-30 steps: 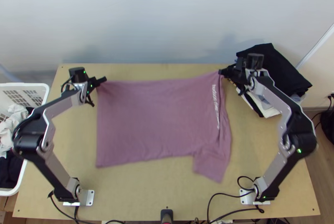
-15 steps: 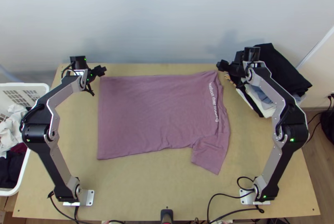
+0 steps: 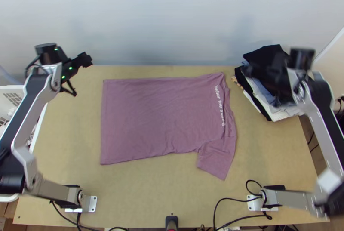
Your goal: Fold the t-shirt
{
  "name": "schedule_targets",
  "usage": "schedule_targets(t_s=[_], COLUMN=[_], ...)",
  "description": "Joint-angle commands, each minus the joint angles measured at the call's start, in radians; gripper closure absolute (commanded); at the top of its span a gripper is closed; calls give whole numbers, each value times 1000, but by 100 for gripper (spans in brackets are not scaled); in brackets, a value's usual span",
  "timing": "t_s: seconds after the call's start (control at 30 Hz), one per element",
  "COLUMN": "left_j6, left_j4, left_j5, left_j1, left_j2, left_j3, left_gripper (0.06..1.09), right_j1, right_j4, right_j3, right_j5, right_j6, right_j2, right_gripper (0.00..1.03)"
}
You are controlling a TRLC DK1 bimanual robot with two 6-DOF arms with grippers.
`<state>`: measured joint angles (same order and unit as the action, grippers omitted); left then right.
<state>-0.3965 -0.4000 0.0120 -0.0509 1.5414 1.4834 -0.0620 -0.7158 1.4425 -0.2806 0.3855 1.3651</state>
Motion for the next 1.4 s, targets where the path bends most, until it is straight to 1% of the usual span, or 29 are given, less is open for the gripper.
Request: schedule_targets(t_s=[0.0,0.1,0.17,0.33,0.37,0.43,0.57,0.63,0.67,0.77,0.8,0.87,0.9,1.03,1.37], left_j6=[-2,5,10,47,50,73,107,122,125,125,125,125,125,125,127], left_j4=[-62,-114,-148,-217,-232,-267,-313,-330,-330,-339,-339,-339,-339,-339,-332], left_j5=[17,17,17,20,22,23,22,22,22,22,22,22,22,22,20], left_j1=[2,11,13,17,17,19,8,6,3,3,3,3,3,2,-4], left_j2=[-113,-233,-320,-541,-581,-649,-751,-776,-784,-804,-807,-813,-814,-820,-820], left_j3=[-97,-184,-261,-474,-512,-580,-666,-690,-700,-718,-723,-730,-735,-752,-770], left_gripper=[16,16,16,16,17,17,17,17,17,17,17,17,17,17,17], right_j1=[18,56,80,74,71,54,30,10,5,-6,-6,-2,1,4,4], right_j4=[-77,-166,-194,-200,-201,-200,-177,-159,-142,-86,-63,-16,4,44,148], right_j3=[-154,-255,-335,-516,-542,-591,-663,-691,-705,-748,-761,-777,-781,-786,-798], right_j5=[0,-8,-25,-37,-38,-40,-42,-42,-42,-42,-42,-42,-42,-42,-40], right_j6=[-14,-39,-53,-60,-60,-59,-56,-54,-54,-53,-53,-53,-53,-56,-53], right_j2=[-109,-192,-247,-362,-370,-376,-363,-350,-342,-314,-302,-273,-258,-187,-90], right_gripper=[5,5,5,5,6,10,11,23,26,30,35,49,50,50,50])
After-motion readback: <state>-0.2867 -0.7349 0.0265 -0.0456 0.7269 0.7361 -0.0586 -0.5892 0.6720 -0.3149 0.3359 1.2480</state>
